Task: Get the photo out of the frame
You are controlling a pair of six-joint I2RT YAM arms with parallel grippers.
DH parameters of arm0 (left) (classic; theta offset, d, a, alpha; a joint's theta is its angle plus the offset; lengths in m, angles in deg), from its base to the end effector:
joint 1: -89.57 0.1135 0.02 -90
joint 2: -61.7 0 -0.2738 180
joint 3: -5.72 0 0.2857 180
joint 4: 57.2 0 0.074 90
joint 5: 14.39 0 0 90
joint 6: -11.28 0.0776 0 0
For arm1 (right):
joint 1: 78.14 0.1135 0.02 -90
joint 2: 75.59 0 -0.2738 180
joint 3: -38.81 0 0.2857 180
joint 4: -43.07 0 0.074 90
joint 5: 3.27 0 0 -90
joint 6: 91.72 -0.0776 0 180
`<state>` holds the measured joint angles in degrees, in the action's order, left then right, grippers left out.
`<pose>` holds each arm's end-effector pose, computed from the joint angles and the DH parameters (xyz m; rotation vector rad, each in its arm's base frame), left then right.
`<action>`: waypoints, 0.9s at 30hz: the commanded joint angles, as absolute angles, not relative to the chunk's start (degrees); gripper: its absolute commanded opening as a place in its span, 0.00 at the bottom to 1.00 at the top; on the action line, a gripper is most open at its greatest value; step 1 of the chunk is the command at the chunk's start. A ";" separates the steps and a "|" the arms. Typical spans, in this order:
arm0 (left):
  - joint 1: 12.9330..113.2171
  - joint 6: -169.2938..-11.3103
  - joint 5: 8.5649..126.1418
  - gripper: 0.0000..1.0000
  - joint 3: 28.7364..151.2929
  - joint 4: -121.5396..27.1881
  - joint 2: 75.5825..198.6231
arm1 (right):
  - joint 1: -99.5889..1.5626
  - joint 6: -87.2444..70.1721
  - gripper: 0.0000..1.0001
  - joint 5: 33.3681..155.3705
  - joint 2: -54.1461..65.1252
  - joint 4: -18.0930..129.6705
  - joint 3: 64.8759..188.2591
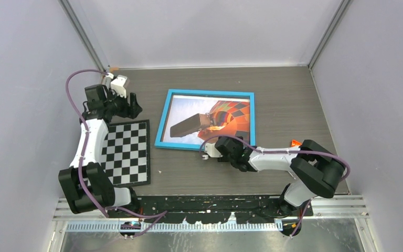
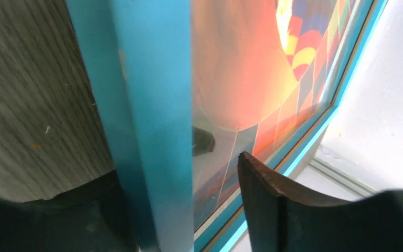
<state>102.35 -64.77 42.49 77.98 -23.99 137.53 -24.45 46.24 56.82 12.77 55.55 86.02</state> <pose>0.3502 0.0360 0.2780 0.3333 2.0907 -0.3633 0.2154 0.2277 0.0854 -1.7421 1.6935 -0.6059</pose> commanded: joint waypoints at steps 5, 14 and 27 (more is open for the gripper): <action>102.69 -63.19 38.60 0.72 79.43 -20.52 138.32 | -23.87 42.65 0.94 78.92 6.81 75.86 87.47; 94.86 -52.70 37.08 0.84 97.67 -5.67 155.75 | -29.64 36.73 1.00 88.29 -2.77 95.59 94.41; 83.18 -65.35 39.73 0.92 146.67 -0.54 197.62 | -36.78 25.01 1.00 80.22 -0.26 96.05 99.13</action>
<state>84.69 -58.38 38.88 136.34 -0.71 190.18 -36.71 29.24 83.50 -1.18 97.63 97.54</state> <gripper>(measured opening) 0.911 0.995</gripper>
